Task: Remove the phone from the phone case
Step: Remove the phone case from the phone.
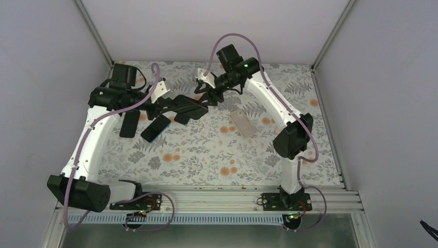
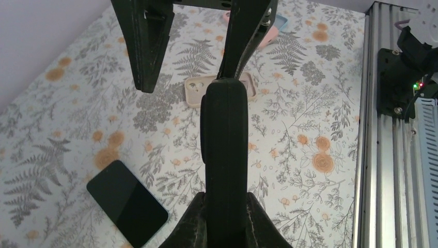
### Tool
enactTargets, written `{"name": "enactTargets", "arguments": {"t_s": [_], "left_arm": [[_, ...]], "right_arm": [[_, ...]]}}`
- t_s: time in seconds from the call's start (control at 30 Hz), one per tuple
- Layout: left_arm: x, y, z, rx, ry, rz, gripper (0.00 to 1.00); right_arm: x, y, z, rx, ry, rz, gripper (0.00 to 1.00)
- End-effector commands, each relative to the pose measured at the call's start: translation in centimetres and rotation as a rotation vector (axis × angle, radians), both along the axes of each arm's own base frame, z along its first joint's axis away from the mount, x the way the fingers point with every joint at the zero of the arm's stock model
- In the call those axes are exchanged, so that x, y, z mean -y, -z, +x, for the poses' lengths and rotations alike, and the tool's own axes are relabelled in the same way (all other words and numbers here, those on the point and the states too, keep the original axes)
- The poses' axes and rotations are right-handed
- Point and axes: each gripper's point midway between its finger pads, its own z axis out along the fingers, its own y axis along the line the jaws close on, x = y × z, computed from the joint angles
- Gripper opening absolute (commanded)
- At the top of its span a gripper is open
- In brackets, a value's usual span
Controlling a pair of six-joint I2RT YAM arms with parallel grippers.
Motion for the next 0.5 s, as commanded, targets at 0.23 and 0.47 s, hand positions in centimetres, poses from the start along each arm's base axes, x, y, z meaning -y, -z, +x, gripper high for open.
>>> {"name": "enactTargets", "arguments": {"t_s": [0.23, 0.47], "left_arm": [[3.3, -5.5, 8.9, 0.502, -0.101, -0.107, 0.02], [2.4, -6.9, 9.5, 0.569, -0.170, -0.037, 0.17]], "right_arm": [[-7.3, -3.4, -16.0, -0.437, -0.497, 0.198, 0.30], [-6.4, -5.2, -13.3, -0.362, -0.372, 0.203, 0.03]]}}
